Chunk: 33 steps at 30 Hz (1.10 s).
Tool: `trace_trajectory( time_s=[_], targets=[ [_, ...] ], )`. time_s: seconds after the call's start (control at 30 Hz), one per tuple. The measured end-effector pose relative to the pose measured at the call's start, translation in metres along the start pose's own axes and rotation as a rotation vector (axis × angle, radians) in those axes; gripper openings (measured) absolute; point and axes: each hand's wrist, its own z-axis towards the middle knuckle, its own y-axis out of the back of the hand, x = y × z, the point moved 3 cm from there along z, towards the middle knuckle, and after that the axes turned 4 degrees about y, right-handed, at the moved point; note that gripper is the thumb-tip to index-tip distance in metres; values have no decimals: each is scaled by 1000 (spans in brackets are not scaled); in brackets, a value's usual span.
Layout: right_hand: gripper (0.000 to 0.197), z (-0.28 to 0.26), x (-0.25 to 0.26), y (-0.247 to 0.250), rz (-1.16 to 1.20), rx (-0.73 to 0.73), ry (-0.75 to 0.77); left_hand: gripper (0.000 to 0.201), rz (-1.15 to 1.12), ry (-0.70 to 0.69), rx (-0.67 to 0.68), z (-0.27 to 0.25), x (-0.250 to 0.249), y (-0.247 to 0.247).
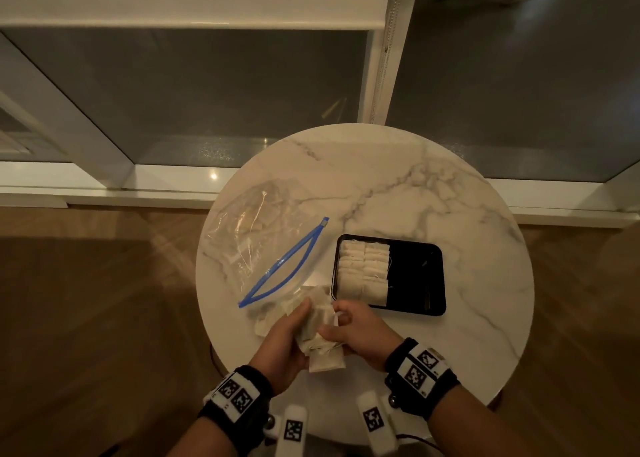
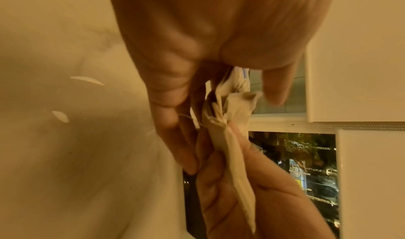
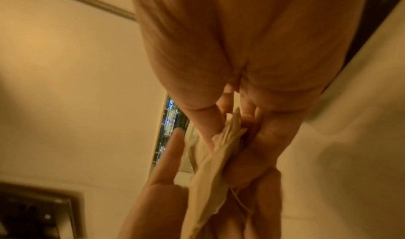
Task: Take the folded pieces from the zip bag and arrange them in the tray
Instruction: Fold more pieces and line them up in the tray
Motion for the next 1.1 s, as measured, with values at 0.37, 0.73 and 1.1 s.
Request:
trace_trajectory(
  time_s=[0.37,0.73,1.1],
  targets=[
    [39,-2,-16,4,-207,16,-3,32,65,-106,-127,5,29,16],
    [62,-14,-21,29,-185,53,-19,37,29,-198,-131,18,33,29],
    [34,-31,-15,71,-146,-55,24,32,-19,-226,-183,29,32,23]
  ],
)
